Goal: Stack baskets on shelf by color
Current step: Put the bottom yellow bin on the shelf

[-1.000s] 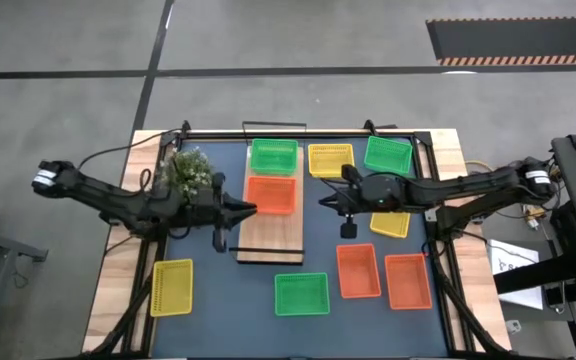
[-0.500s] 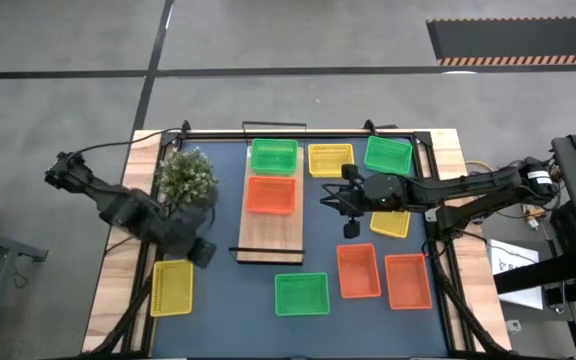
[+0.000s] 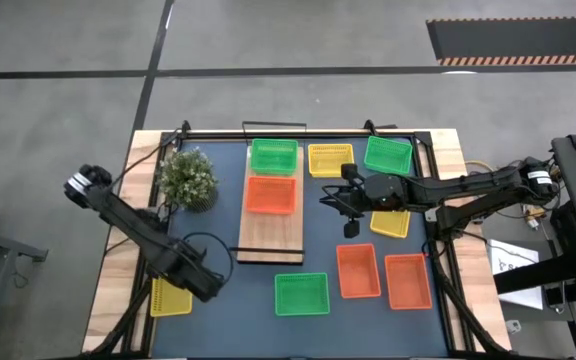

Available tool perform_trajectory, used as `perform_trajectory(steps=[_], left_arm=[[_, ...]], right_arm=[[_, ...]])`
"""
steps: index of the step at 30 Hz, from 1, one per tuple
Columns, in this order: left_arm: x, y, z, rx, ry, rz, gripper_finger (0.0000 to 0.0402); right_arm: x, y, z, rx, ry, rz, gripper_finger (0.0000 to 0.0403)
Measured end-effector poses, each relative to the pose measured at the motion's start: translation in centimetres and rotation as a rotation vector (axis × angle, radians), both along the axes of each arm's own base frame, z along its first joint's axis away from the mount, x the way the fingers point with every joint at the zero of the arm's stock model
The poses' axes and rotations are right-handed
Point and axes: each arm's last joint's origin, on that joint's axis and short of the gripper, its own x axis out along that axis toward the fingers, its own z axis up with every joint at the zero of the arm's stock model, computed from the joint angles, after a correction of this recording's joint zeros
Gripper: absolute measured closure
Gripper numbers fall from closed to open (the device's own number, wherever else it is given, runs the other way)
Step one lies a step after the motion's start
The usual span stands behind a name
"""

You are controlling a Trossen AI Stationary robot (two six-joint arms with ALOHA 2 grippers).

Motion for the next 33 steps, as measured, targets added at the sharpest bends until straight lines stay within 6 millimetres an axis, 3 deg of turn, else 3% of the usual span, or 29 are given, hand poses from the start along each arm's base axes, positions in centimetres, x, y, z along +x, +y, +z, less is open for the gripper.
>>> perform_trajectory(steps=[14, 29, 33], left_arm=[[-1.4, 0.1, -4.0, 0.036, 0.060, 0.041, 0.0242], [-1.7, 0.4, -7.4, 0.004, 0.015, 0.042, 0.0239], [-1.8, 0.5, -7.5, 0.008, 0.020, 0.042, 0.0267]], right_arm=[[0.0, 0.0, 0.0, 0.005, 0.002, -0.002, 0.0394], [0.0, 0.0, 0.0, 0.034, 0.003, -0.015, 0.0394], [-0.1, 0.0, -0.1, 0.034, 0.004, -0.015, 0.0394]])
